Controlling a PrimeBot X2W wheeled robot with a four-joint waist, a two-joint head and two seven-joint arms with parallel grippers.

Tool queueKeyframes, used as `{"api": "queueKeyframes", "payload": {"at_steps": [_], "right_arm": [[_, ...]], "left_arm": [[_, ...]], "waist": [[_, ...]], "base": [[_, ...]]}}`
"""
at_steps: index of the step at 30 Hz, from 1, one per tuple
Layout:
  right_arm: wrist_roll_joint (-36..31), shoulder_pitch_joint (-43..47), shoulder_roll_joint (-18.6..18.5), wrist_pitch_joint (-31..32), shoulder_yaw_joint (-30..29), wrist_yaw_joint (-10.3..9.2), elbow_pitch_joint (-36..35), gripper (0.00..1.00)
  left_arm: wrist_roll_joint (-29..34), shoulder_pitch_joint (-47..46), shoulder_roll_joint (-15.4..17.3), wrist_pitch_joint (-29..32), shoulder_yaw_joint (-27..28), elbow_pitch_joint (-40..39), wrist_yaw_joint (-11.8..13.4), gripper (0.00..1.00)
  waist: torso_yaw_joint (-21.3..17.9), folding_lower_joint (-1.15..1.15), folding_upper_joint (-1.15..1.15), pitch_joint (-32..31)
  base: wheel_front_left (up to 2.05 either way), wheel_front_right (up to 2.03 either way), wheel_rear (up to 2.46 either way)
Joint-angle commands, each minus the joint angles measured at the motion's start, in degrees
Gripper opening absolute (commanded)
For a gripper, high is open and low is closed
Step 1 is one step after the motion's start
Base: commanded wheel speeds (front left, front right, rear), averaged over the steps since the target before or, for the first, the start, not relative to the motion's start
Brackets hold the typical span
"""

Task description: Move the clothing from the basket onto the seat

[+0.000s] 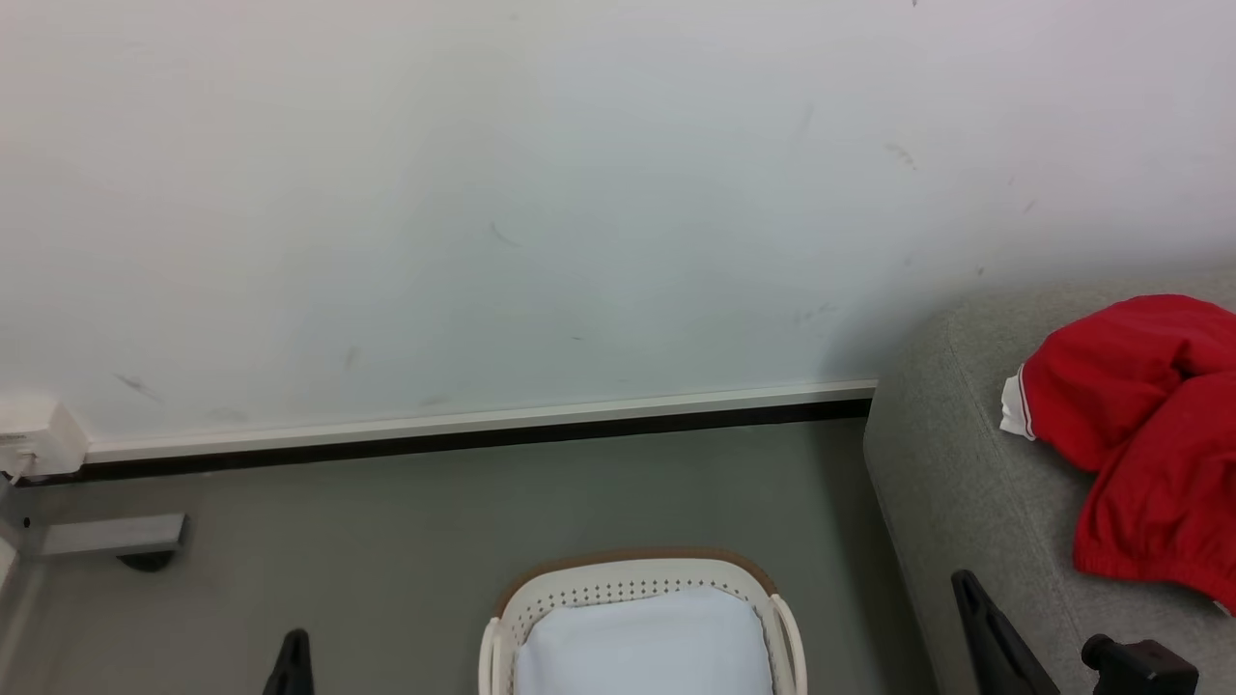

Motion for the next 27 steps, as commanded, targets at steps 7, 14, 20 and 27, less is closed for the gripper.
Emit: {"api": "queueKeyframes", "payload": {"at_steps": [7, 14, 20, 27], "right_arm": [[7.8, -1.8, 0.4, 1.9, -2.5, -0.02, -1.1, 0.0], [13.5, -2.1, 0.7, 3.5, -4.1, -0.02, -1.3, 0.0], [18.1, -2.3, 1.0, 4.8, -5.5, -0.03, -1.4, 0.0], [23.0, -2.6, 1.3, 6.1, -6.9, -0.04, -1.6, 0.0]], "left_arm": [[-8.8, -2.1, 0.4, 1.8, 0.2, -1.3, -0.5, 0.0], [-15.3, -2.8, 0.4, 3.4, 0.2, -1.7, -0.8, 0.0], [-20.6, -3.4, 0.5, 4.8, 0.3, -1.9, -0.9, 0.0], [-26.2, -4.0, 0.5, 6.3, 0.4, -2.2, -1.1, 0.0]], "waist": [[0.4, 0.0, 0.0, 0.1], [0.8, 0.0, 0.0, 0.3], [1.1, 0.0, 0.0, 0.4], [1.5, 0.0, 0.0, 0.5]], "base": [[0.0, 0.0, 0.0], [0.0, 0.0, 0.0], [0.0, 0.0, 0.0], [0.0, 0.0, 0.0]]}}
